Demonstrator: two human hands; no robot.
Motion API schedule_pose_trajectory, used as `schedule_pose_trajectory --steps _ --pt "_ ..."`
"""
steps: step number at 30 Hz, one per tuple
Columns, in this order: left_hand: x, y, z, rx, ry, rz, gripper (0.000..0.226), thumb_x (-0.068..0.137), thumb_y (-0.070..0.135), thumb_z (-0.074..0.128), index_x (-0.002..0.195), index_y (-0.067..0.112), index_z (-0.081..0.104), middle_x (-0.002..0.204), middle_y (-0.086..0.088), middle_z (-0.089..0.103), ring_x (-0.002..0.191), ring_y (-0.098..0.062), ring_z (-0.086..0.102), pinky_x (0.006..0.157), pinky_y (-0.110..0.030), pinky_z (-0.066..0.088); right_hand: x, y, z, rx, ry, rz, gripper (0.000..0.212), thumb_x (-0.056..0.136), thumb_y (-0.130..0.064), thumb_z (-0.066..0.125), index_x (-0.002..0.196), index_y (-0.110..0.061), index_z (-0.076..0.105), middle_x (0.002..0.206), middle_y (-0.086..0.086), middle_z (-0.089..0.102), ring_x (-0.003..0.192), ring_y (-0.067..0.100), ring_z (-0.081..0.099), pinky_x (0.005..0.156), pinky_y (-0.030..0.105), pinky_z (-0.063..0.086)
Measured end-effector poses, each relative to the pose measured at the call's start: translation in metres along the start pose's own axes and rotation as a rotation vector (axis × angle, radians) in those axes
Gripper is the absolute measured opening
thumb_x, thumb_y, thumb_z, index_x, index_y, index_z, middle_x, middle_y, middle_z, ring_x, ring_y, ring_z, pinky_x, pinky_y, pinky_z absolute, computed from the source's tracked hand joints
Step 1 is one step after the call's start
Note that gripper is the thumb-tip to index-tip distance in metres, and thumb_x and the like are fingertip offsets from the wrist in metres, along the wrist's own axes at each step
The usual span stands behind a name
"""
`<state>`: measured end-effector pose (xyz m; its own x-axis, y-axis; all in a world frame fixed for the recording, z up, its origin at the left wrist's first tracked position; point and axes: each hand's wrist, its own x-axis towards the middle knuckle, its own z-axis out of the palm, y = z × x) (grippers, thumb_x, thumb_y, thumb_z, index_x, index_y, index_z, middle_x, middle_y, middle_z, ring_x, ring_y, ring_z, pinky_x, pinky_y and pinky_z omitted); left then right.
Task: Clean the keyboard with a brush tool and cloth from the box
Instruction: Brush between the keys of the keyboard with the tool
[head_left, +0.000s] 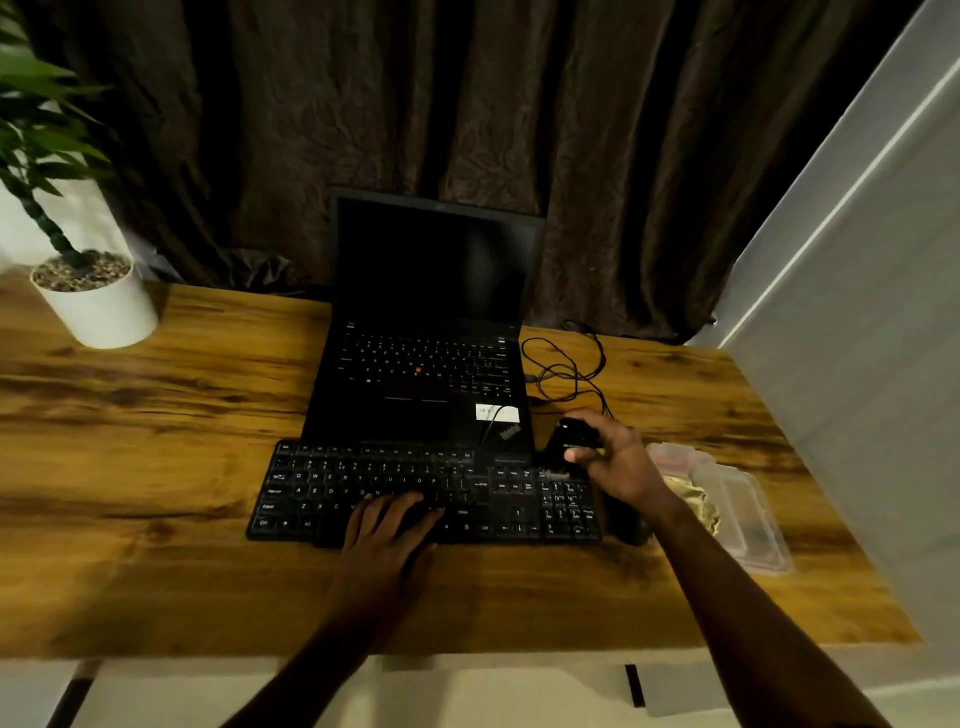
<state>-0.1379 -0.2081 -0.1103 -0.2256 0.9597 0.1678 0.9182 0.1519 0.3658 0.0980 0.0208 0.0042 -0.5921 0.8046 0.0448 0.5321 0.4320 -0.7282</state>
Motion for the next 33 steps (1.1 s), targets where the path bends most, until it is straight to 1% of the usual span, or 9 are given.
schedule_pose_trajectory --steps 2,5,7,11,15,20,24,30,33 --pt "0.000 0.000 0.000 -0.003 -0.002 0.006 0.058 0.102 0.057 0.016 0.131 0.032 0.059 0.142 0.002 0.047 0.132 -0.026 0.041 0.115 -0.050 0.023 -0.004 0.007 -0.015 -0.035 -0.002 0.033 0.052 0.083 0.007 0.067 0.119 -0.029 0.058 0.116 0.001 0.061 0.107 0.014 0.058 0.077 0.018 0.053" --pt "0.001 0.000 0.000 -0.017 0.017 0.004 0.056 0.102 0.057 0.018 0.130 0.032 0.060 0.141 0.002 0.048 0.131 -0.026 0.042 0.115 -0.050 0.025 -0.008 0.021 -0.030 -0.120 0.017 0.067 0.055 0.082 0.006 0.067 0.121 -0.031 0.059 0.118 0.002 0.064 0.111 0.017 0.058 0.090 0.033 0.053" --pt "0.001 0.000 0.002 -0.016 0.021 -0.001 0.056 0.102 0.057 0.018 0.131 0.033 0.059 0.141 0.002 0.049 0.132 -0.025 0.041 0.114 -0.052 0.029 -0.007 0.020 -0.024 -0.147 0.039 0.092 0.053 0.083 0.002 0.069 0.124 -0.029 0.060 0.119 0.003 0.064 0.111 0.019 0.058 0.090 0.035 0.052" --pt "0.000 -0.001 0.004 0.001 0.030 0.005 0.049 0.100 0.054 0.027 0.131 0.033 0.059 0.142 0.002 0.048 0.133 -0.025 0.040 0.115 -0.051 0.026 -0.003 -0.001 0.009 -0.045 0.021 0.012 0.052 0.083 0.000 0.071 0.121 -0.033 0.059 0.114 -0.003 0.064 0.105 0.013 0.061 0.082 0.028 0.058" --pt "0.000 -0.002 0.006 -0.005 0.048 0.023 0.049 0.101 0.054 0.025 0.131 0.032 0.058 0.141 0.001 0.049 0.132 -0.026 0.042 0.115 -0.049 0.021 -0.001 -0.007 0.012 -0.016 0.010 -0.009 0.051 0.084 0.001 0.070 0.119 -0.033 0.057 0.107 -0.011 0.061 0.101 0.008 0.061 0.072 0.014 0.053" --pt "0.000 -0.002 0.005 0.008 0.050 0.027 0.048 0.101 0.053 0.026 0.131 0.033 0.057 0.140 0.001 0.049 0.132 -0.025 0.042 0.115 -0.048 0.021 -0.008 0.016 -0.018 -0.103 0.022 0.043 0.054 0.083 0.005 0.067 0.120 -0.034 0.059 0.115 0.003 0.064 0.108 0.020 0.061 0.079 0.019 0.051" --pt "0.001 -0.004 0.008 0.030 0.044 0.020 0.043 0.097 0.051 0.037 0.130 0.035 0.059 0.140 0.003 0.050 0.131 -0.025 0.042 0.114 -0.046 0.020 -0.008 0.016 -0.014 -0.220 0.022 0.063 0.057 0.083 -0.002 0.067 0.122 -0.042 0.056 0.116 0.004 0.064 0.106 0.022 0.061 0.086 0.040 0.057" --pt "0.002 -0.004 0.008 0.028 0.022 0.011 0.046 0.098 0.053 0.031 0.132 0.036 0.058 0.143 0.002 0.049 0.134 -0.024 0.039 0.115 -0.048 0.019 -0.008 0.006 0.007 -0.048 0.040 0.000 0.052 0.082 -0.002 0.072 0.124 -0.030 0.060 0.118 0.001 0.064 0.111 0.018 0.061 0.086 0.036 0.059" --pt "0.001 -0.004 0.008 0.014 0.031 0.011 0.045 0.098 0.052 0.034 0.132 0.035 0.058 0.143 0.002 0.049 0.134 -0.024 0.039 0.115 -0.048 0.018 -0.014 0.015 -0.010 -0.020 0.034 0.058 0.052 0.082 0.003 0.069 0.119 -0.032 0.060 0.118 0.001 0.064 0.110 0.017 0.060 0.083 0.024 0.054"
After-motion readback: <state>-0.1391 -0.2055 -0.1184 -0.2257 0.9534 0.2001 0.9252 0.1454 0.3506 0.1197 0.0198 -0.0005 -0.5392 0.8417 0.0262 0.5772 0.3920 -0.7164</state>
